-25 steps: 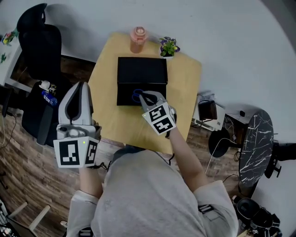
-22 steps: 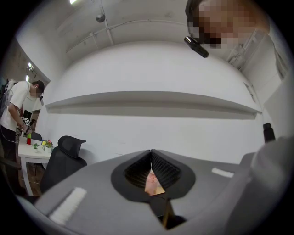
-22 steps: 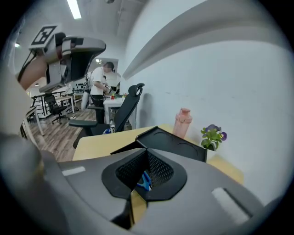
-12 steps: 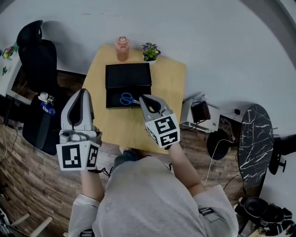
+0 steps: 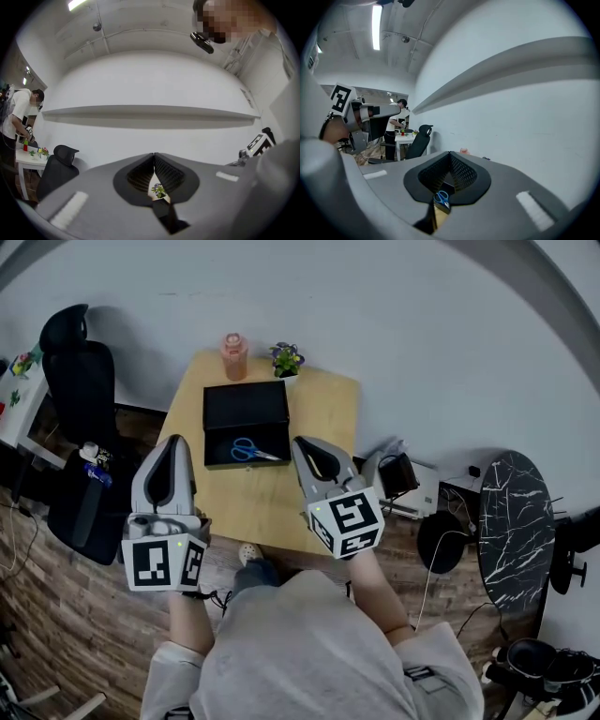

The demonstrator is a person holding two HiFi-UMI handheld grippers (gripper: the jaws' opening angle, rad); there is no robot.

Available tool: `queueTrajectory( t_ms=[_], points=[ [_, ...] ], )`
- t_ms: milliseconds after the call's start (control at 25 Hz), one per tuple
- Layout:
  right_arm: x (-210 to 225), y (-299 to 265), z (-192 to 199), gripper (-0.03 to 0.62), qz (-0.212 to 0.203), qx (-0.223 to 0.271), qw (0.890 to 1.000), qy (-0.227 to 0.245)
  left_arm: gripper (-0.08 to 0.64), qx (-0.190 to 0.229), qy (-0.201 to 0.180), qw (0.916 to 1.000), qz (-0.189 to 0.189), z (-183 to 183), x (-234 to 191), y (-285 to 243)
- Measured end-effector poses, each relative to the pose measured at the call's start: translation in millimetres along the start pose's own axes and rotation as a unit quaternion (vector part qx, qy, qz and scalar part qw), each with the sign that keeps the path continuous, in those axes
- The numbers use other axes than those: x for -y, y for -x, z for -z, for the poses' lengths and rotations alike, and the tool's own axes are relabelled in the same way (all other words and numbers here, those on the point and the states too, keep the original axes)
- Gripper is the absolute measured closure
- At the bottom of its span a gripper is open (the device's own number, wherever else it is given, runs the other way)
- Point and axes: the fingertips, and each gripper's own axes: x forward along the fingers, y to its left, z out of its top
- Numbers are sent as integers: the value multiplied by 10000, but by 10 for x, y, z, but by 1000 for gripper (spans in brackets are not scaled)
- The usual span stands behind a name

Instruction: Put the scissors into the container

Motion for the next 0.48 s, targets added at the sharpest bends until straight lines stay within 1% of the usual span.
queueTrajectory(
  t_ms=[280,480],
  points=[
    [96,381,-325,588,137,498,9987,18,500,85,-67,9999,30,-94,240,105],
    [174,607,-476,588,249,765,9967,52,500,124,-86,9999,17,-135,376,155]
  ],
)
